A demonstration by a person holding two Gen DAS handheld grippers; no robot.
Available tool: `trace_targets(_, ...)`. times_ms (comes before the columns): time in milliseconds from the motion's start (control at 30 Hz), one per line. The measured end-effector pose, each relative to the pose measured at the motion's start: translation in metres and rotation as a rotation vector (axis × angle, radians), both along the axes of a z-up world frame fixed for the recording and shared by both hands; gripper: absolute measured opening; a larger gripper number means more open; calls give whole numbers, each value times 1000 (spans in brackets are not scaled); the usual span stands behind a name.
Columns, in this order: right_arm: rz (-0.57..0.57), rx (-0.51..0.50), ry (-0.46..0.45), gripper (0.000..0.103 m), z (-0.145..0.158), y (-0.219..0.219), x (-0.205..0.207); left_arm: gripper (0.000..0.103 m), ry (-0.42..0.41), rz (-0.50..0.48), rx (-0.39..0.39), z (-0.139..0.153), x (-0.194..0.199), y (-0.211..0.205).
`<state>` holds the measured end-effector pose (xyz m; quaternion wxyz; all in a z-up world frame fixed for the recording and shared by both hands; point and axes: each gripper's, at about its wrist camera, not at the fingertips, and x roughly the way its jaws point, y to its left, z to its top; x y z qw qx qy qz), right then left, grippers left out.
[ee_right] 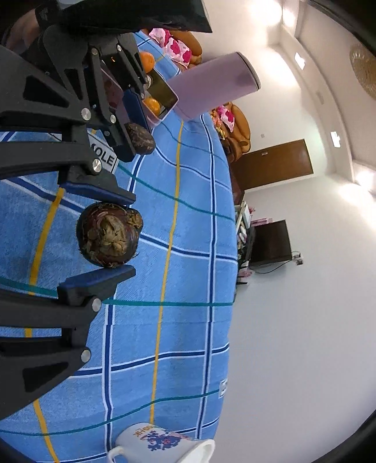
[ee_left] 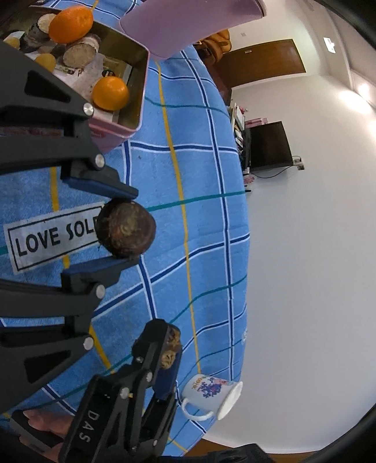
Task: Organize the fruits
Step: 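Lift both brown roots and carry them toward the pink tin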
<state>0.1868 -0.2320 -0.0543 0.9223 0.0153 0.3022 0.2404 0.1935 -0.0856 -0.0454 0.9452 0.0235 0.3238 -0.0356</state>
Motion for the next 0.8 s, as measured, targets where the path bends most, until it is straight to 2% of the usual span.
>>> trace_targets(367, 24, 14, -69, 45, 5, 4, -14, 40, -31, 5, -37, 3, -12, 8)
trace_targets(800, 42, 11, -125, 45, 10, 6, -24, 40, -90, -2, -22, 8, -23, 6)
